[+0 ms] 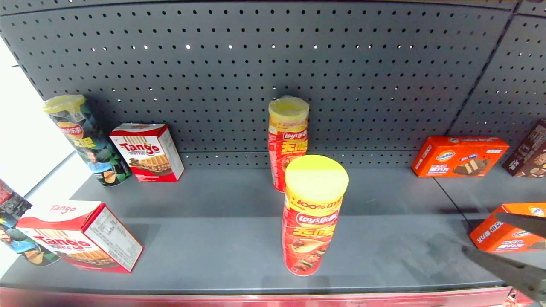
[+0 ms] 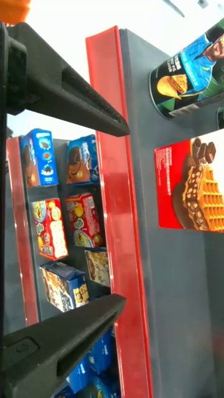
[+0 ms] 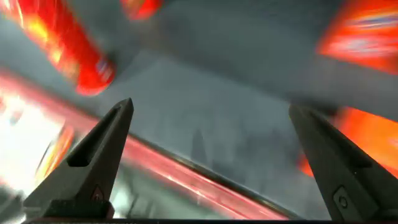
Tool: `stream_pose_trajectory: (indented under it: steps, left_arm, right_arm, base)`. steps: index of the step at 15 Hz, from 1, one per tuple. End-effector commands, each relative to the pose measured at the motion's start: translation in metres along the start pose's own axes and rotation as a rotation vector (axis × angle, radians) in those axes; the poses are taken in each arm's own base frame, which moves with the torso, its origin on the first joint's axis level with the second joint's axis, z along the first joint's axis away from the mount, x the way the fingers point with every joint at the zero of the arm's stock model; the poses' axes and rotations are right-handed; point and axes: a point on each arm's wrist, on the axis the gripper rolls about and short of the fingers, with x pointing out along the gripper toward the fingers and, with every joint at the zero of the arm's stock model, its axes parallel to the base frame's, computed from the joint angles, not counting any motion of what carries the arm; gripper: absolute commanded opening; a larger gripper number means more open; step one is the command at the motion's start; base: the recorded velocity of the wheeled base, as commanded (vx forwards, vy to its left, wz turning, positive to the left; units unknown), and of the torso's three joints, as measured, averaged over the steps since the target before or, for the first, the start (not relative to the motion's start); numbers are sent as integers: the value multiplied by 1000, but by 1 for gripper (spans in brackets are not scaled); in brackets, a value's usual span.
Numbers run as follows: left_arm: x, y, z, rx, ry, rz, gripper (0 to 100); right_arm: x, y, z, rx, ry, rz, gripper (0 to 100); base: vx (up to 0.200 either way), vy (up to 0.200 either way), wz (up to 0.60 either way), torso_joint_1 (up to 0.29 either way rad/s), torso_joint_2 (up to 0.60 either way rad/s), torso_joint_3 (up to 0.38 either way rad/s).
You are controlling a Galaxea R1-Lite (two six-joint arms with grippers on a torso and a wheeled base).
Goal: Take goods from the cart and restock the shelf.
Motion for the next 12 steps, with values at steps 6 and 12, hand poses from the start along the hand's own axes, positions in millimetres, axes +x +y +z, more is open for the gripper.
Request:
stream_pose_trajectory:
  steps: [6, 12]
  left_arm:
    - [0, 0, 0, -2, 5, 0, 100]
    - [0, 0, 0, -2, 5, 0, 100]
  right_arm:
    - [83, 19, -6, -42, 177, 118, 100]
    - [114, 34, 11, -66, 183, 162, 100]
  base:
    - [0, 0, 0, 0, 0, 0]
    - [0, 0, 0, 0, 0, 0]
